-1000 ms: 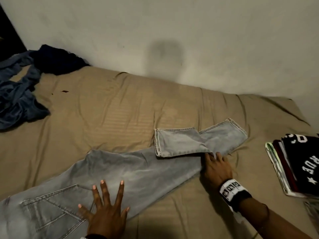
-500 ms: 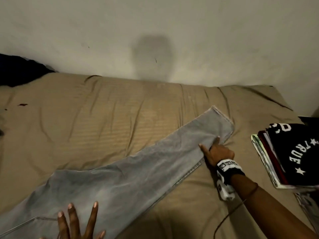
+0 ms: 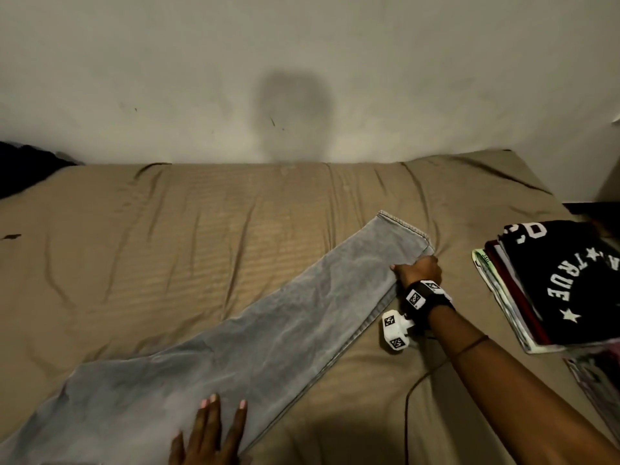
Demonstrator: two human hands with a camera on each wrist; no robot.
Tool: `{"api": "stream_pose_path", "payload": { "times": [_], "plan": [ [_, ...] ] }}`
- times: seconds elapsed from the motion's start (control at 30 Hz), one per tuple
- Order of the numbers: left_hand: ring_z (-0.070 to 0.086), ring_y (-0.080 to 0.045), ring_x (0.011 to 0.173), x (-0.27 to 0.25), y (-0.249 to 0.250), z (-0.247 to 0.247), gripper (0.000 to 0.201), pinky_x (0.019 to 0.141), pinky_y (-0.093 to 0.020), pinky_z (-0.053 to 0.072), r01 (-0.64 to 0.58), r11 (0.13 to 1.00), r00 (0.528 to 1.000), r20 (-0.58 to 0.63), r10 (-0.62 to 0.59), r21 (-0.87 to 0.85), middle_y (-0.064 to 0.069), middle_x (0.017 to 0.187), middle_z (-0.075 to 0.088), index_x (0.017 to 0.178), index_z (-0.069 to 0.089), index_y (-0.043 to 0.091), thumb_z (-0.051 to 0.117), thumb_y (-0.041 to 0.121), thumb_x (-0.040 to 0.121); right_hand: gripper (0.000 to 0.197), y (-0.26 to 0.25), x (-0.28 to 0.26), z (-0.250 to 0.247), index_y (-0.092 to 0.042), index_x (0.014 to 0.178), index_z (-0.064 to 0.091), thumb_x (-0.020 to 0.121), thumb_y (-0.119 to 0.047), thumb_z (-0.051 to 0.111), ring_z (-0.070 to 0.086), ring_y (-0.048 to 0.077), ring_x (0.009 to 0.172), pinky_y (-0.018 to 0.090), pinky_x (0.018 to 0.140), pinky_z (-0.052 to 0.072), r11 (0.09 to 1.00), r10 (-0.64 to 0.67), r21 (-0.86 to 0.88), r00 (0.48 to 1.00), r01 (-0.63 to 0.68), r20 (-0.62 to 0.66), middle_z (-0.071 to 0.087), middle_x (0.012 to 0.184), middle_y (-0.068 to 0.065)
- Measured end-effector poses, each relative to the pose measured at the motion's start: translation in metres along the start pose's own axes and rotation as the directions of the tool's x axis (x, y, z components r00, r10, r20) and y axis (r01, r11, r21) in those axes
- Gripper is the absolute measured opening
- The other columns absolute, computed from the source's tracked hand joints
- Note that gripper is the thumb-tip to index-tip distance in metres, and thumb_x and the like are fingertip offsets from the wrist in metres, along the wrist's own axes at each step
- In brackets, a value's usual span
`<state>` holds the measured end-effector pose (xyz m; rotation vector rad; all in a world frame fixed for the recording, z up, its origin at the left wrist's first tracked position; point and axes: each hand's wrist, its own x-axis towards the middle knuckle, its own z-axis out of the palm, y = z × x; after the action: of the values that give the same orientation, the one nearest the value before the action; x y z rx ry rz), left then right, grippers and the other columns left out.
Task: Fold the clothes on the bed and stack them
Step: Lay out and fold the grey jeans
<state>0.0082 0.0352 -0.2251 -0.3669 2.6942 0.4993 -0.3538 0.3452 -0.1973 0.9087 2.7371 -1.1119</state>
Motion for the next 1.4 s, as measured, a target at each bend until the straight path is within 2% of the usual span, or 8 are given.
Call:
{"api": "stream_pose_path", "payload": {
  "times": [0.17,0.37,0.53,0.63,0.77,0.9,1.1,1.4],
  "plan": [
    [-0.011,-0.010,0.156,0.019,-0.008,0.010,0.056,0.085,-0.069,0.044,0.010,1.000,0.957,-0.288,-0.010,-0.001,-0.025,0.123,0.069,0.156,0.016,0.043,0.002,0.058,0.104,0.063,-0.001,0.005,-0.005,0.000,0.121,0.048,0.074,-0.014,0.087,0.061,0.044,0.112,0.046,0.096,0.051,0.996,-0.059,0.064,0.997,0.062,-0.042,0.062,0.123,0.025],
    [0.036,-0.028,0.139,-0.002,-0.003,-0.001,0.057,0.062,-0.068,0.053,-0.033,0.997,0.976,-0.212,0.046,0.066,-0.016,0.114,0.075,0.158,0.003,0.049,0.002,0.062,0.103,0.052,0.029,0.002,-0.002,-0.004,0.119,0.045,0.081,-0.010,0.080,0.063,0.043,0.101,0.043,0.089,0.049,0.978,-0.155,0.121,0.981,0.169,-0.115,0.064,0.108,0.023],
    [-0.003,-0.012,0.157,-0.004,-0.009,0.015,0.058,0.068,-0.070,0.051,0.016,0.988,0.988,-0.151,0.007,0.155,-0.012,0.131,0.063,0.156,0.011,0.054,0.000,0.065,0.101,0.040,0.039,0.000,-0.001,-0.009,0.120,0.043,0.090,-0.012,0.069,0.062,0.045,0.099,0.043,0.084,0.048,0.973,-0.230,-0.011,0.970,0.230,-0.085,0.062,0.109,0.027],
    [0.051,-0.026,0.134,-0.008,-0.003,0.007,0.061,0.062,-0.063,0.055,-0.022,0.983,1.000,-0.014,0.025,0.184,-0.009,0.124,0.071,0.136,0.052,0.054,0.006,0.069,0.100,0.052,0.033,-0.003,-0.003,-0.001,0.126,0.042,0.086,-0.016,0.072,0.056,0.051,0.107,0.055,0.087,0.049,0.852,-0.374,-0.405,0.927,0.332,-0.027,0.055,0.121,0.034],
    [0.043,-0.041,0.135,0.006,-0.026,-0.033,0.074,0.070,-0.072,0.049,-0.021,0.966,0.997,0.074,0.002,0.258,-0.019,0.149,0.050,0.143,0.050,0.044,0.036,0.085,0.083,0.085,0.027,-0.068,0.015,-0.014,0.159,0.022,0.093,-0.055,0.057,0.017,0.048,0.148,0.062,0.114,0.023,0.341,-0.739,-0.520,0.565,0.783,0.366,0.012,0.163,0.029],
    [-0.027,-0.042,0.150,0.035,-0.051,-0.075,0.160,0.103,-0.083,0.018,0.304,0.946,0.910,0.260,-0.323,0.110,0.008,0.155,-0.048,0.138,-0.035,0.064,0.063,0.101,0.016,0.083,0.048,-0.130,0.041,-0.034,0.159,-0.014,0.096,-0.077,0.020,-0.022,0.023,0.153,0.054,0.121,-0.013,-0.118,-0.555,-0.136,0.048,0.984,0.831,-0.022,0.167,-0.002],
    [-0.036,-0.036,0.147,0.046,-0.049,-0.080,0.175,0.107,-0.081,0.018,0.456,0.888,0.838,0.308,-0.451,0.058,0.015,0.140,-0.060,0.126,-0.051,0.056,0.063,0.099,0.000,0.105,0.026,0.042,0.006,-0.043,0.153,-0.024,0.069,-0.099,0.002,-0.025,0.020,0.151,0.069,0.116,-0.009,0.247,-0.457,-0.571,0.614,0.783,0.644,-0.033,0.160,-0.015],
    [-0.035,-0.039,0.147,0.058,-0.047,-0.071,0.157,0.106,-0.084,0.018,0.496,0.863,0.826,0.254,-0.503,0.096,0.012,0.136,-0.061,0.133,-0.048,0.054,0.078,0.085,0.045,0.133,-0.003,0.116,-0.004,-0.022,0.160,0.012,0.058,-0.083,0.072,0.037,0.040,0.137,0.053,0.107,0.035,0.539,-0.519,-0.533,0.755,0.653,0.400,0.034,0.151,0.020]
  ]
}}
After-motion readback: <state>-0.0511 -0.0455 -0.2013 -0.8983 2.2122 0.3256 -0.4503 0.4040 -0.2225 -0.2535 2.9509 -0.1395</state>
